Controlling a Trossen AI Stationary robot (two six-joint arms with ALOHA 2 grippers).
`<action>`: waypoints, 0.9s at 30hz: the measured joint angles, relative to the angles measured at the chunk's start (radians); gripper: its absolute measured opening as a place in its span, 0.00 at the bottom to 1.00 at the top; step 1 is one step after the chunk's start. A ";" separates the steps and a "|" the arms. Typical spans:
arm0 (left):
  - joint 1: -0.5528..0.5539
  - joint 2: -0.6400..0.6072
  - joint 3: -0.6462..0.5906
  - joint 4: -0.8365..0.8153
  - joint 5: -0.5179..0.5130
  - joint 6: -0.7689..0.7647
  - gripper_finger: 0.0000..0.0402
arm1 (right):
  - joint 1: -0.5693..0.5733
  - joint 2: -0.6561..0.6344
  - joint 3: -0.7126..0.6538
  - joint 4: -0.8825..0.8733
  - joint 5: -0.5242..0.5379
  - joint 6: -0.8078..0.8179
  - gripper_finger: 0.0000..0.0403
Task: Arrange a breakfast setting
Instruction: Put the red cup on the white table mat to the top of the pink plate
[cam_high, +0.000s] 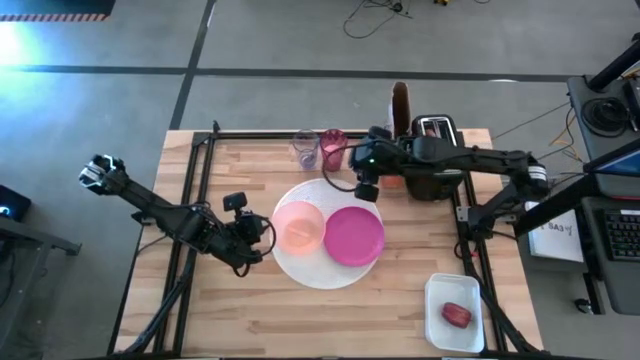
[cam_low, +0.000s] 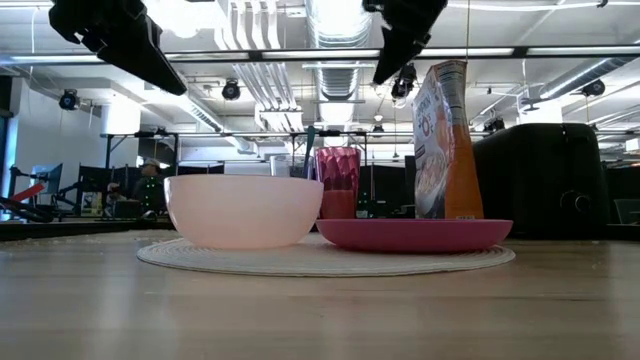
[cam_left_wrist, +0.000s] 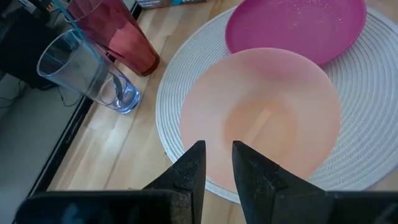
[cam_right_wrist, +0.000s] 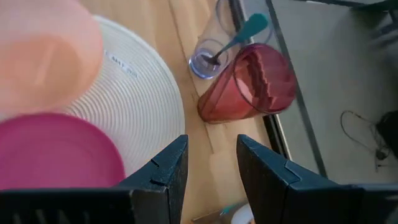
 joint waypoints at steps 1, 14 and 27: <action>0.000 -0.003 -0.009 0.008 0.001 0.000 0.15 | 0.000 0.014 0.000 0.002 0.000 -0.016 0.32; 0.000 -0.102 -0.119 0.105 0.057 -0.004 0.15 | 0.000 0.146 0.011 0.109 0.000 -0.187 0.32; 0.000 -0.170 -0.152 0.072 0.078 0.049 0.15 | -0.063 0.242 0.058 0.177 0.009 -0.214 0.32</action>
